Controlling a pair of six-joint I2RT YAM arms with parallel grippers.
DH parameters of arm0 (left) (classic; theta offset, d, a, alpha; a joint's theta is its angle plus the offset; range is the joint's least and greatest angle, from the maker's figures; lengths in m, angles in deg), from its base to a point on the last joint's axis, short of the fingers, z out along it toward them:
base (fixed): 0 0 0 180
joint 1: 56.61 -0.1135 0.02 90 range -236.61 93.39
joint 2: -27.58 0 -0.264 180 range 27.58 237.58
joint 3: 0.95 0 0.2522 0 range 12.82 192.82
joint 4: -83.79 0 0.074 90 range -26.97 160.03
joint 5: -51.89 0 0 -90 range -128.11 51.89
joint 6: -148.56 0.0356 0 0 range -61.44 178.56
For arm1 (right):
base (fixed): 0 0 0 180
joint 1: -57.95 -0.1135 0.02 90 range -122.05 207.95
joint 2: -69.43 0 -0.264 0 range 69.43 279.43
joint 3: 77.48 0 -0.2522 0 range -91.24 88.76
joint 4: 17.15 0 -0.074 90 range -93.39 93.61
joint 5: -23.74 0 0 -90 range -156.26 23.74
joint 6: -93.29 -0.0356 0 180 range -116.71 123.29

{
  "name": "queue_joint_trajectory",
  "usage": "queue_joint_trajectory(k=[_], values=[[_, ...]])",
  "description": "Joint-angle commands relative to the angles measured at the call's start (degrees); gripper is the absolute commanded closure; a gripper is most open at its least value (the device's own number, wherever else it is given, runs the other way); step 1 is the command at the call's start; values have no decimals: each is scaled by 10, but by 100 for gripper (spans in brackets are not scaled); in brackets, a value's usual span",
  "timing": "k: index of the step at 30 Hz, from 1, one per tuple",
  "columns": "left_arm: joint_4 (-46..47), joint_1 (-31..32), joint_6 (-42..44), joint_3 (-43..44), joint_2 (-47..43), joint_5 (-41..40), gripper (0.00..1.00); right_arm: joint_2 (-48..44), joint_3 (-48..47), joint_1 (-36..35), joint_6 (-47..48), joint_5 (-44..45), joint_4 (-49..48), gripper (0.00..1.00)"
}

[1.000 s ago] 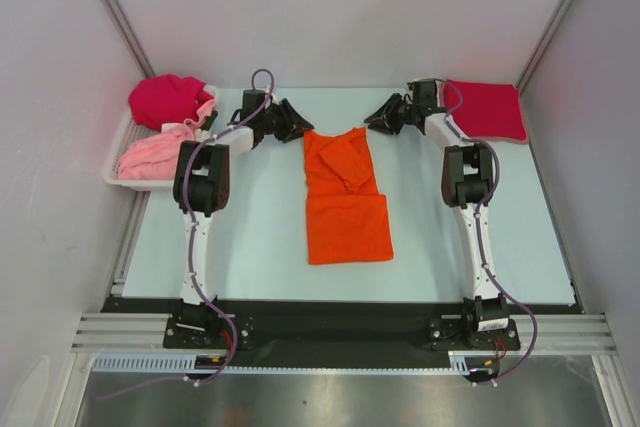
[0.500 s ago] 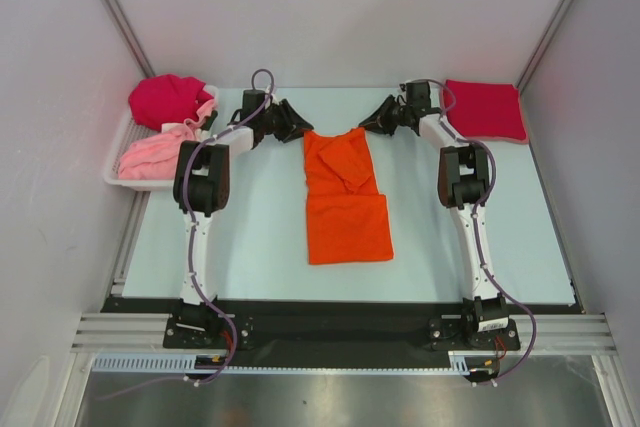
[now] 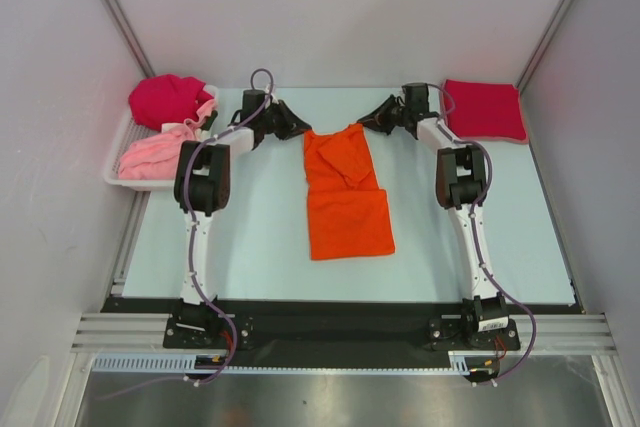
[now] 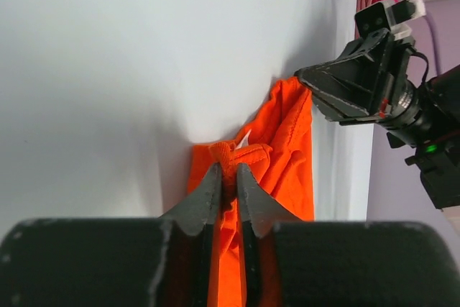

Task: Fold and stack the t-shirts
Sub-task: Fold the tshirt

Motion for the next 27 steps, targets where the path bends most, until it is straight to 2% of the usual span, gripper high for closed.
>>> queue_joint_trajectory(k=[1,3,5,6,8,10,13,16,18,22,25,27], values=[[29,-6,-17,14,17,5,91,18,-26,-4,-31,19,-34,92],[30,-7,-18,19,18,5,91,22,-25,-4,-40,23,-41,91],[30,-8,-19,22,21,2,87,29,-27,-1,-50,21,-52,86],[29,-8,-20,23,23,2,77,31,-33,1,-61,21,-60,85],[22,-11,-17,23,20,-2,67,35,-43,4,-65,21,-57,79],[2,-12,-7,25,13,-8,56,35,-62,7,-54,20,-32,72],[-42,-13,34,27,-17,-38,48,11,-78,17,-4,27,45,66],[-91,-14,81,19,-72,-86,42,-40,-55,31,45,49,107,60],[-117,-15,100,-6,-104,-100,41,-64,-52,41,70,55,167,57],[-143,-14,110,-89,-229,-127,38,-129,-35,62,154,70,278,51],[-146,-10,105,-192,-306,-134,38,-205,33,61,227,96,352,46],[-146,-6,78,-284,-388,-133,39,-292,152,54,256,108,351,45]])
